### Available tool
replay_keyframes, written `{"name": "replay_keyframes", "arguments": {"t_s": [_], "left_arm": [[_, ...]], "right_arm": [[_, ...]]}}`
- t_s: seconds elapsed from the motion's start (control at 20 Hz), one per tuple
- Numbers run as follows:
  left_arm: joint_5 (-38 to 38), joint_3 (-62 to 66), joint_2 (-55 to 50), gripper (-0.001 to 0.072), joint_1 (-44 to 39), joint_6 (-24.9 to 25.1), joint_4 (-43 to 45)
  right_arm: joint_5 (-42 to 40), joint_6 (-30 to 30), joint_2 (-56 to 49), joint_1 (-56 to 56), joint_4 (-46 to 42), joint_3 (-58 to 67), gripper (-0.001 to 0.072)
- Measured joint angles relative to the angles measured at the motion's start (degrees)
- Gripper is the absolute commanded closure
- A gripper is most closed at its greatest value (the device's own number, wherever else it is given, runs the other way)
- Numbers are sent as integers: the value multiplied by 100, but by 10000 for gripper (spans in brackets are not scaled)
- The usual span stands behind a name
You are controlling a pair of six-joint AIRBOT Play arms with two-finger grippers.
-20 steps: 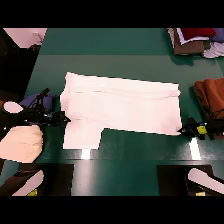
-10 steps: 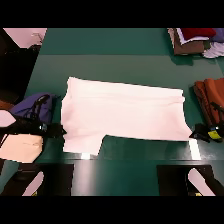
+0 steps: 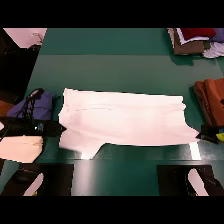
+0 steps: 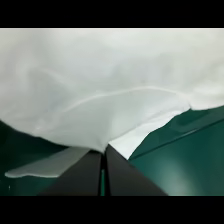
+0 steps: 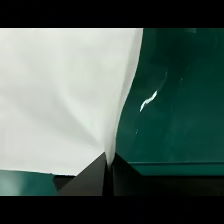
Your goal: Fold the shirts.
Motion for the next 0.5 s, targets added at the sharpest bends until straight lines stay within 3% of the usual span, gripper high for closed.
{"name": "replay_keyframes", "arguments": {"t_s": [0.25, 0.5], "left_arm": [[1294, 562, -1364, 686, -24, 107, 39], [2094, 1469, -2850, 686, -24, 131, 55]], "right_arm": [[-402, 380, -1381, 555, -13, 1121, 693], [-553, 566, -2796, 807, -7, 2299, 692]]}}
